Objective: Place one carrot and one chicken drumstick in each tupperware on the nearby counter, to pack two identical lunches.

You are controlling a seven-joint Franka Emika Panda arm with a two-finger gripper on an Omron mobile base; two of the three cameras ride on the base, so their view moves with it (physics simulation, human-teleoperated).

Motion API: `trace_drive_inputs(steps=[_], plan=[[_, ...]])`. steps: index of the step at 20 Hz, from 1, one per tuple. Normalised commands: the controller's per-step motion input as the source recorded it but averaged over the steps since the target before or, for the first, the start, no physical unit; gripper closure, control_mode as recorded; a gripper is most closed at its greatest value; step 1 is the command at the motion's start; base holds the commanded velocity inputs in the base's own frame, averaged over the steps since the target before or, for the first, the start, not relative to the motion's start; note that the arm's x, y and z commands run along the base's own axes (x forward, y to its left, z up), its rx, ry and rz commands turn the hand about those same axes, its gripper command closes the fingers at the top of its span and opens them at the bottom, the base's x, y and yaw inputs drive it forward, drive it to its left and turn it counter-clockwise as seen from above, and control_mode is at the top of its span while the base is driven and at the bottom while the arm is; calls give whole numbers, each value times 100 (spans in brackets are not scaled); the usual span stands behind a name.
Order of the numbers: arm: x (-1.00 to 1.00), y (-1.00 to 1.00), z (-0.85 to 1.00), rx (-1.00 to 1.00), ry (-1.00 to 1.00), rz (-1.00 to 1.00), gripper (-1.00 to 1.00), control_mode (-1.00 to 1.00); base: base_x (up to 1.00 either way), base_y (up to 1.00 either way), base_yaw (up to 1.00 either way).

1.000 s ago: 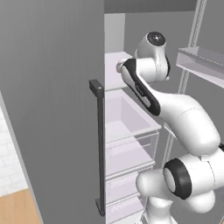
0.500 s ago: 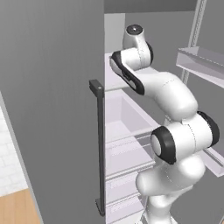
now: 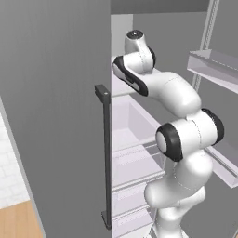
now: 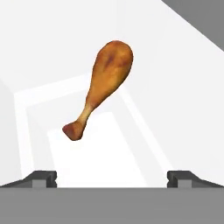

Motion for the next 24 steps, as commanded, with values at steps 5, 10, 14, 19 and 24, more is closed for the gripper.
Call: trace_drive_inputs(steps=[5, 10, 14, 19, 24], plan=[[25, -1, -19, 0, 0, 0, -100, -100, 0, 0, 0], [47, 0, 0, -1, -4, 0, -100, -100, 0, 0, 0], [48, 0, 0, 0, -6, 0, -100, -100, 0, 0, 0], [6, 0, 0, 0, 0, 0, -100, -100, 0, 0, 0], [-10, -22, -9, 0, 0, -7, -100, -100, 0, 0, 0]])
